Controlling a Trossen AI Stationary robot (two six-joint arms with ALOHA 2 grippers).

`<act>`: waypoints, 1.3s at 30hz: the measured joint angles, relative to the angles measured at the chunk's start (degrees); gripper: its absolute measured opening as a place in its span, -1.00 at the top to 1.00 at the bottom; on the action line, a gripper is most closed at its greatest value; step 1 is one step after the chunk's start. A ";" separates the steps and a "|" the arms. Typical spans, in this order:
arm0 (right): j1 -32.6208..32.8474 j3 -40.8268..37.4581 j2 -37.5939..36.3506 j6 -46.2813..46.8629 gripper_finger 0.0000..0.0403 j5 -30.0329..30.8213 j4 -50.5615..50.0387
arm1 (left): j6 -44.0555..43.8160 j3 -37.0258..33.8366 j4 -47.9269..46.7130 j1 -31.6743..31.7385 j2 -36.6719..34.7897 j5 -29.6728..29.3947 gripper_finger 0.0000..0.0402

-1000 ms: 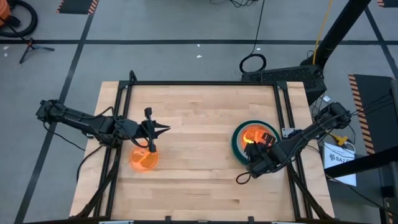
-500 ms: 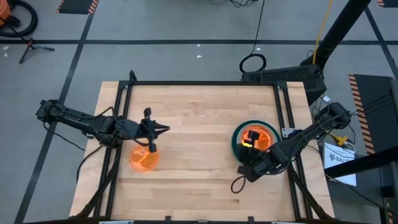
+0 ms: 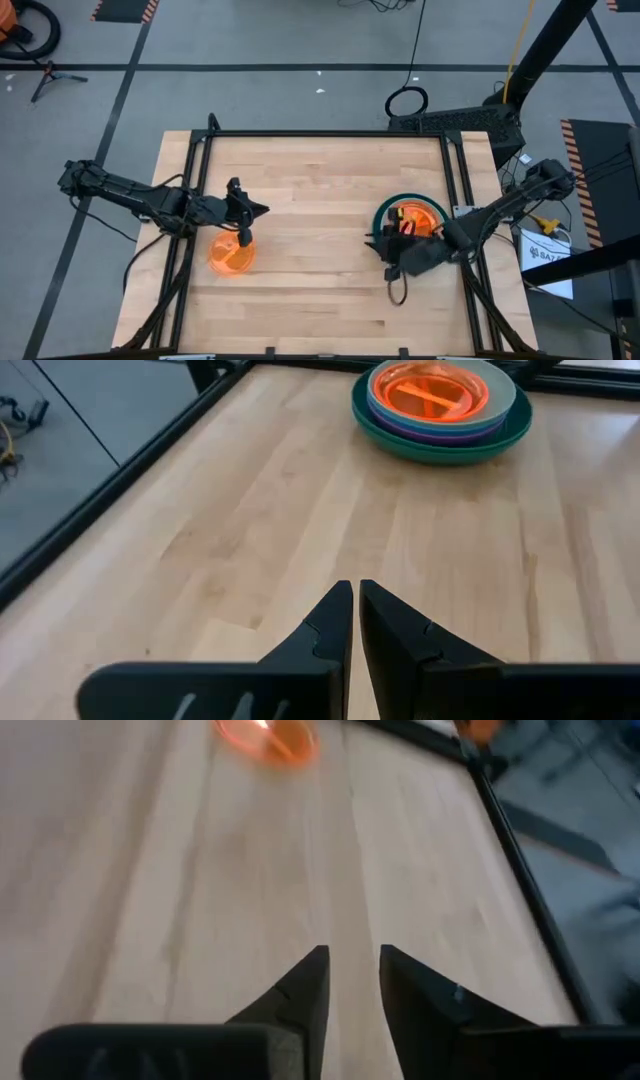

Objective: Stack plastic plates
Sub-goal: Stack the orange plate on top of the orange plate

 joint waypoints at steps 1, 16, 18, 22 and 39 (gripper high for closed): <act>-0.73 -2.42 -1.63 -2.05 0.59 -1.53 4.31 | -0.47 0.00 -0.04 -0.15 -0.01 0.01 0.85; -11.91 -28.33 -21.98 -16.58 0.60 -18.22 44.33 | -21.20 0.02 -12.63 -3.26 0.09 0.04 0.85; -12.35 -28.92 -23.19 -17.08 0.60 -18.30 44.29 | -27.07 0.02 -16.99 -3.29 0.09 0.07 0.85; -12.53 -29.61 -24.65 -17.08 0.60 -18.32 44.31 | -39.77 0.02 -26.51 -3.29 0.38 0.26 0.85; -12.51 -29.92 -24.79 -15.59 0.59 -18.18 43.01 | -46.85 0.02 -35.92 -3.29 15.34 15.64 0.85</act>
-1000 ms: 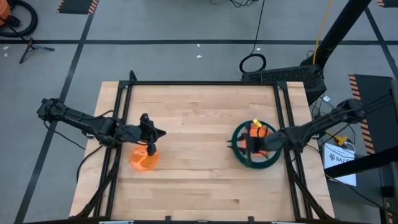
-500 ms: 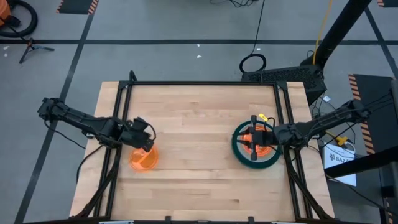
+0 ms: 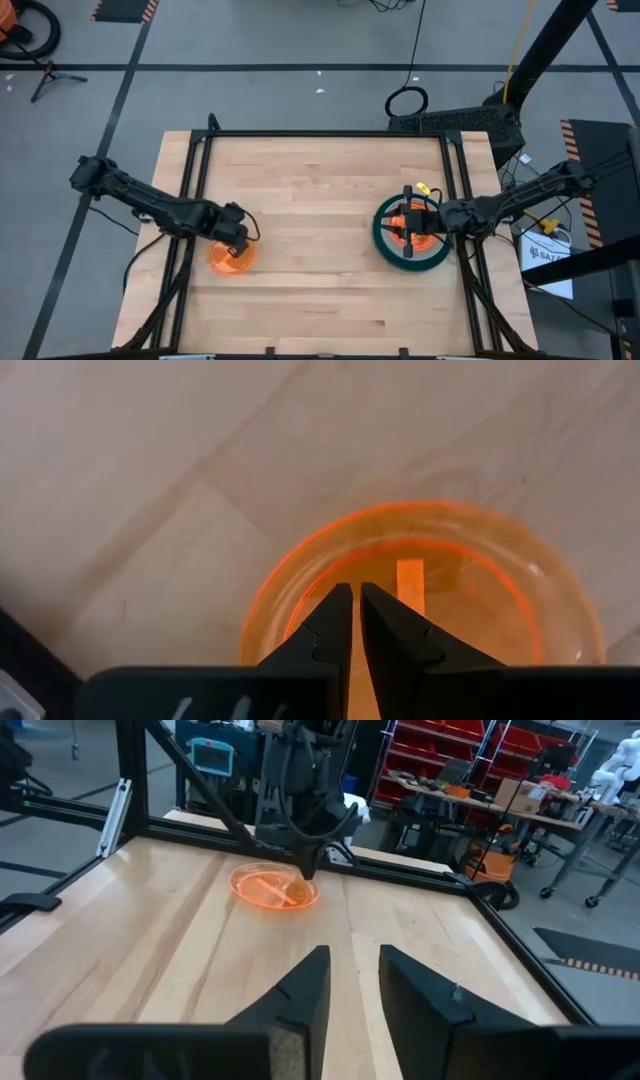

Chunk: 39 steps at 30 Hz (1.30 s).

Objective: Stack plastic plates
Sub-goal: Stack the orange plate on top of the orange plate

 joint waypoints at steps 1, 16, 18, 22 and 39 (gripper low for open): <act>0.00 0.00 0.00 0.00 0.59 0.01 -0.07 | 1.38 0.00 0.13 0.00 0.54 0.55 0.85; 0.00 0.00 0.00 0.17 0.59 0.03 -0.58 | 6.50 0.00 4.09 -6.51 1.40 6.44 0.85; 0.00 0.00 0.00 0.15 0.59 0.03 -0.58 | 4.39 0.00 4.09 -7.58 1.40 6.38 0.85; 0.00 0.00 0.00 0.11 0.59 0.03 -0.58 | 0.82 0.00 4.07 -9.59 2.68 4.97 0.85; 0.00 0.04 0.00 0.05 0.59 0.03 -0.54 | 0.25 0.13 21.85 -11.39 16.66 1.71 0.85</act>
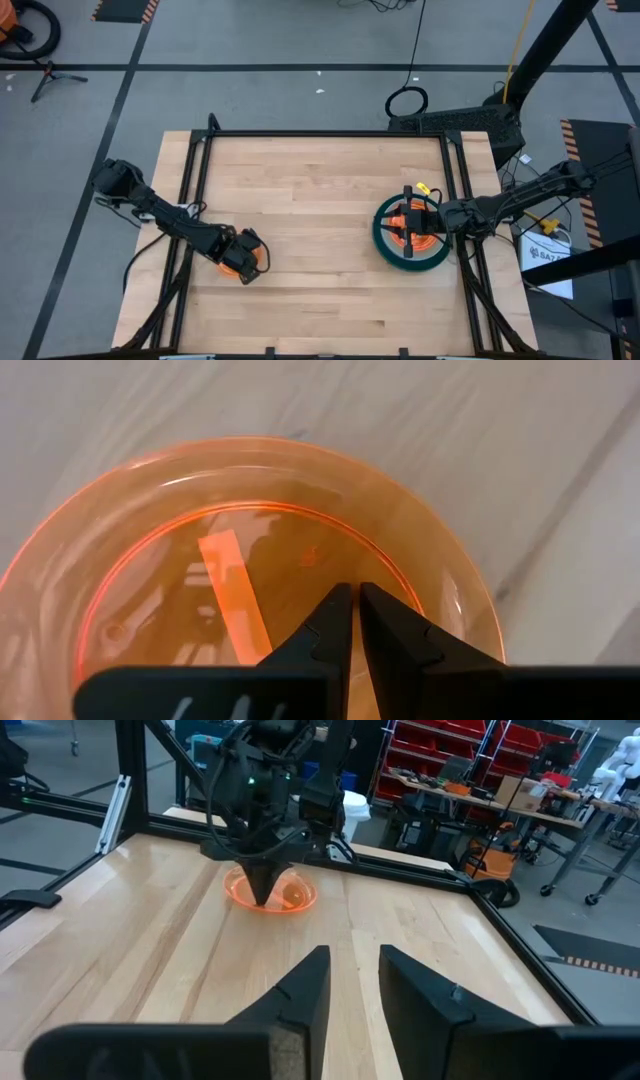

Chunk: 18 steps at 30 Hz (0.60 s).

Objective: Stack plastic plates
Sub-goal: Stack the orange plate on top of the orange plate

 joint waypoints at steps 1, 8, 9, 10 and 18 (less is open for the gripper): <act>0.00 0.00 0.00 0.00 0.59 0.00 0.00 | -0.04 0.04 0.97 0.00 0.42 -0.15 0.85; 0.00 0.00 0.01 -0.01 0.59 0.00 0.00 | 0.84 0.01 8.46 0.35 1.00 -3.61 0.85; 0.00 0.00 0.02 -0.01 0.59 0.00 0.00 | 1.66 0.19 9.93 0.59 0.99 -4.40 0.85; 0.00 0.00 0.00 -0.01 0.59 0.00 0.01 | 3.00 0.33 12.05 0.91 0.98 -4.98 0.85; 0.00 0.02 0.02 -0.01 0.59 0.00 0.00 | 18.85 3.56 14.41 3.09 0.61 -1.03 0.85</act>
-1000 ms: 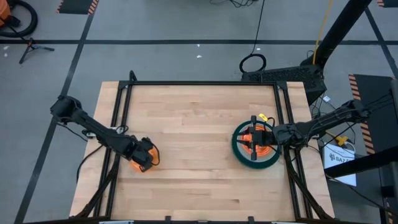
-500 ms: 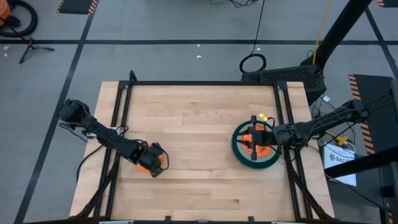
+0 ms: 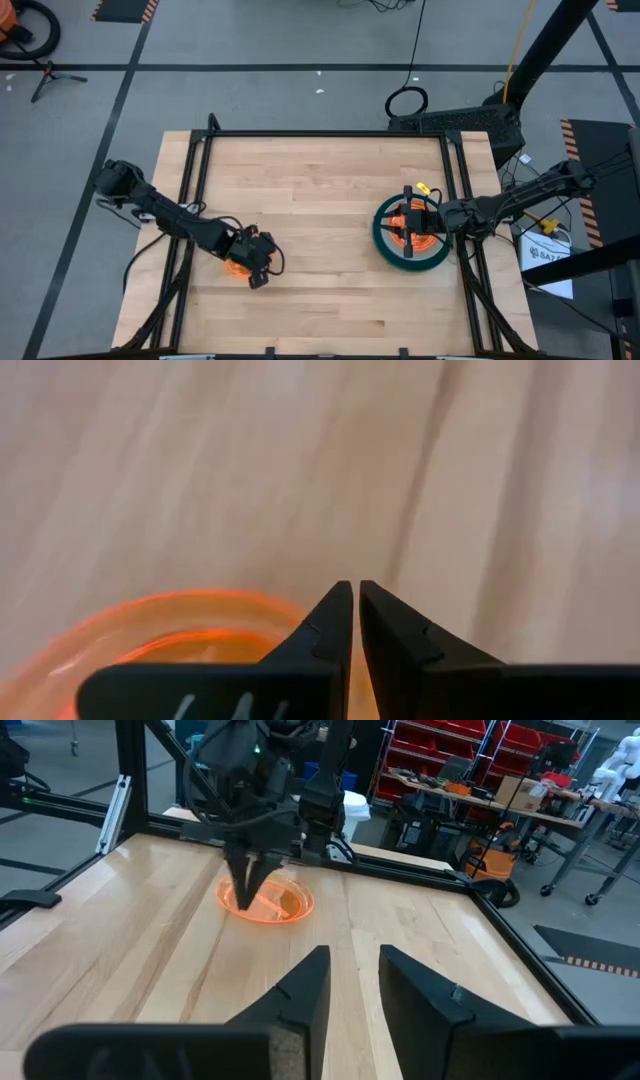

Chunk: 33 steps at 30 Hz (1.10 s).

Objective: Stack plastic plates
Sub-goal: Stack the orange plate on top of the orange plate

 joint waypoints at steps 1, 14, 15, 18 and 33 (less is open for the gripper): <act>0.00 0.00 0.00 0.00 0.59 0.00 0.00 | 1.76 1.00 -3.04 0.46 0.00 0.46 0.85; 0.02 0.00 0.00 1.33 0.59 0.02 0.00 | 34.40 7.46 -25.24 9.65 -0.07 7.03 0.85; 0.02 0.00 0.00 1.44 0.59 0.00 0.00 | 35.37 7.46 -26.02 10.92 -0.07 7.56 0.85; 0.02 0.00 0.00 1.45 0.59 0.02 -0.02 | 38.03 7.46 -27.61 14.34 -0.70 9.98 0.85; 0.01 0.00 0.00 2.97 0.59 0.02 -1.81 | 32.92 6.08 -28.87 19.65 -4.57 12.31 0.85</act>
